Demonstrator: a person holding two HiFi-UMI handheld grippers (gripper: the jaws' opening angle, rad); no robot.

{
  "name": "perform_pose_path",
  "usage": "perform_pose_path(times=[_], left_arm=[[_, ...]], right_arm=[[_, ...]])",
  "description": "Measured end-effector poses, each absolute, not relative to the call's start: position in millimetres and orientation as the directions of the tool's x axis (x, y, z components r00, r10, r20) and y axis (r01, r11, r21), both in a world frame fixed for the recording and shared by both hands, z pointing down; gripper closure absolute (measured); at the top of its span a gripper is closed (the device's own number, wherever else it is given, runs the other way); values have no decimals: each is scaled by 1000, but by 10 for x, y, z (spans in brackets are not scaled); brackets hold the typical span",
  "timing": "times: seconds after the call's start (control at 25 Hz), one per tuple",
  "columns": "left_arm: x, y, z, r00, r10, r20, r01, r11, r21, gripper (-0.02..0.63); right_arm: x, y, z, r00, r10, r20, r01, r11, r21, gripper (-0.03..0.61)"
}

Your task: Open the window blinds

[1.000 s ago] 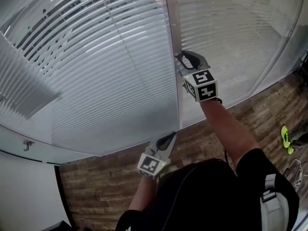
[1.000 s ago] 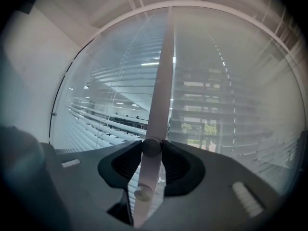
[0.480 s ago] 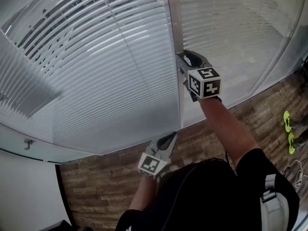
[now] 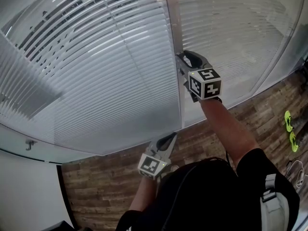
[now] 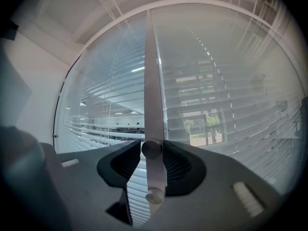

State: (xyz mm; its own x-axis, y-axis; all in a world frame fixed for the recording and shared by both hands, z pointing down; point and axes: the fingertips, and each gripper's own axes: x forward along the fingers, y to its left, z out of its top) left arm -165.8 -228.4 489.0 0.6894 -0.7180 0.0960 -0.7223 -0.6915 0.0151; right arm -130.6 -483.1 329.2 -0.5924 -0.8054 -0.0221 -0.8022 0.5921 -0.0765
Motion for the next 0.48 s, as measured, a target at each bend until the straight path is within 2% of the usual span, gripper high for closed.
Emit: perform_pose_path(times=[0.08,0.28,0.48], left_arm=[[-1671,-2288,4899,687,-721,90,-724,-690,4,609],[-1691,-2291,4864,682,-724,107,-728,-685,7,609],[-1738,-2317,4865,667,-733,130,-741,-671,18,609]], right_arm=[[-1286,-4789,3283,-603,-797,-36,-792,604,-90,413],[-1135,-4582,3243,-638,-762,-106,-757,647,-94,411],[-1069,-4135,3269,-758,-630,-172,-630,774,-57,511]])
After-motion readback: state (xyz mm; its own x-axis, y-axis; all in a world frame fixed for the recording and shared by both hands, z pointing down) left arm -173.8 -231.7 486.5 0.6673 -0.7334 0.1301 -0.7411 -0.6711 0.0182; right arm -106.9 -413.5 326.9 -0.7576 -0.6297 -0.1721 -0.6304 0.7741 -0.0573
